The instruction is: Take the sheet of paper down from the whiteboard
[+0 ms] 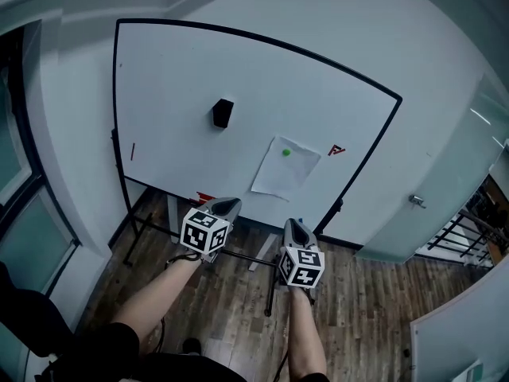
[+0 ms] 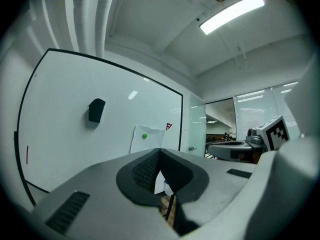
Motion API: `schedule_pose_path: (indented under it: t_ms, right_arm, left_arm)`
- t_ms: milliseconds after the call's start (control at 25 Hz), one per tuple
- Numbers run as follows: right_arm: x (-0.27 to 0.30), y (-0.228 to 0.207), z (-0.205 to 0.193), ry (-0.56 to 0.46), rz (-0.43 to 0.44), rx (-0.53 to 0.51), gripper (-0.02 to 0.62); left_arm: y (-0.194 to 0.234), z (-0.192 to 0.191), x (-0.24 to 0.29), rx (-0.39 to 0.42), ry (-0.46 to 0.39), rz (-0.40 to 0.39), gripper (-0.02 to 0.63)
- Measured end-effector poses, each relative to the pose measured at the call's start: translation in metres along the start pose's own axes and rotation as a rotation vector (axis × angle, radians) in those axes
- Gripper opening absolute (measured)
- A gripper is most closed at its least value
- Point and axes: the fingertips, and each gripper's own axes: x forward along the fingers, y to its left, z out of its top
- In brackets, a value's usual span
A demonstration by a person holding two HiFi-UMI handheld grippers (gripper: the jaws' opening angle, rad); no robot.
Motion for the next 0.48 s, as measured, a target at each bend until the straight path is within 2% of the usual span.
schedule_pose_path:
  t_ms: [480]
  right_arm:
    - [0.077, -0.007, -0.002, 0.004, -0.032, 0.009, 0.025]
  left_arm:
    - [0.054, 0.002, 0.051, 0.001, 0.004, -0.052, 0.021]
